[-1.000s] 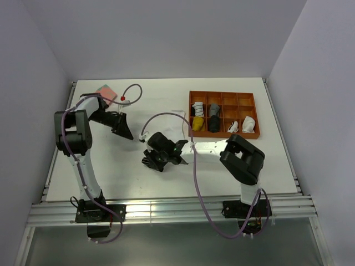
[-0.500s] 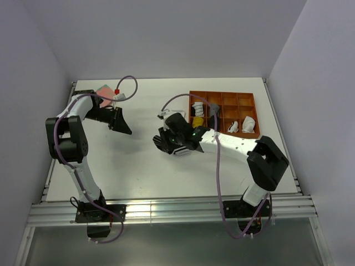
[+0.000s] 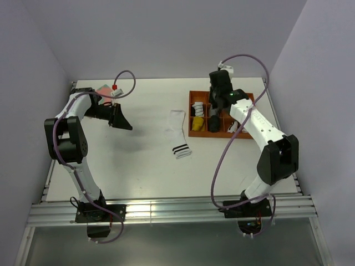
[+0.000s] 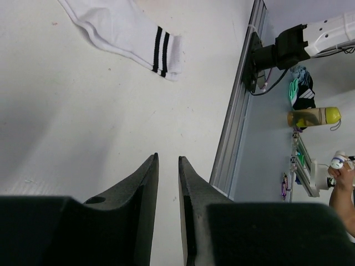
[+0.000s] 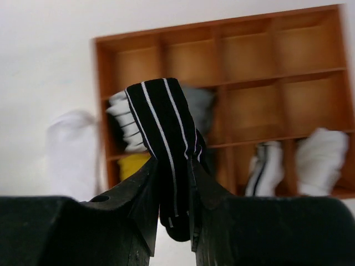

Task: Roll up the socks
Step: Place the sock in the storage box.

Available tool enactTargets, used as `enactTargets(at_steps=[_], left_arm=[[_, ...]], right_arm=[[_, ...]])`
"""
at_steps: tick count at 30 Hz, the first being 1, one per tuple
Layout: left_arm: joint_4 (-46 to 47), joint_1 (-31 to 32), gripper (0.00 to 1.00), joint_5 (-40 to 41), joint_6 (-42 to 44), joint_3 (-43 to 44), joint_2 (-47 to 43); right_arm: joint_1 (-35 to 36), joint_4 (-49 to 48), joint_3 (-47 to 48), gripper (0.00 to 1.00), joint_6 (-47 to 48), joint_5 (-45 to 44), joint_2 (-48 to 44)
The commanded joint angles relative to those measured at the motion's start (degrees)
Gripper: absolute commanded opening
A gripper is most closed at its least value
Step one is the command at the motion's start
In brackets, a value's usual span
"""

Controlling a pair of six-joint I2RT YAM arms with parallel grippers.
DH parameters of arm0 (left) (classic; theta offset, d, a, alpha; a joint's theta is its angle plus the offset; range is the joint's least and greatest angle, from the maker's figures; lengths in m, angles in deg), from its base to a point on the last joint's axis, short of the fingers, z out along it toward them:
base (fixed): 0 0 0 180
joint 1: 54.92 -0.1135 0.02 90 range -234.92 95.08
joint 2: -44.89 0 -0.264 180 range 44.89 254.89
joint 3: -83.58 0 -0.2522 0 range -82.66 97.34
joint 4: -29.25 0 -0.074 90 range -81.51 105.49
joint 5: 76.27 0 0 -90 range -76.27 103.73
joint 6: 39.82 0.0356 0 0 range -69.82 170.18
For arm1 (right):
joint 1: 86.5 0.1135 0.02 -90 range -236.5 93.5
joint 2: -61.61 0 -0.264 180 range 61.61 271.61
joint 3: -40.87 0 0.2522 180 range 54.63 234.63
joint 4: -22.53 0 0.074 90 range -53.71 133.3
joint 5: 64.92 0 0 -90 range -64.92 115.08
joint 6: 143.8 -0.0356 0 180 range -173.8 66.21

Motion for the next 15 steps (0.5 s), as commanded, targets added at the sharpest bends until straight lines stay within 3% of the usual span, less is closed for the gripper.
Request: enactTargets(at_steps=[1,8,15], left_arm=[[-1.5,-0.3,0.26,-3.6,0.7,2.5,-2.0],[-1.5,-0.3,0.27,-4.5,-0.4,3.9,-2.4],[-1.5,-0.3,0.27,-3.8,0.3,3.5,-2.2]], right_arm=[[-3.1,6.5,4.1,0.0,0.4,-12.3,3.9],[-8.5,7.3,5.7,0.0,3.9,-25.0,11.5],[-9.3,6.4,8.8,0.0,5.9,-27.6,18.8]])
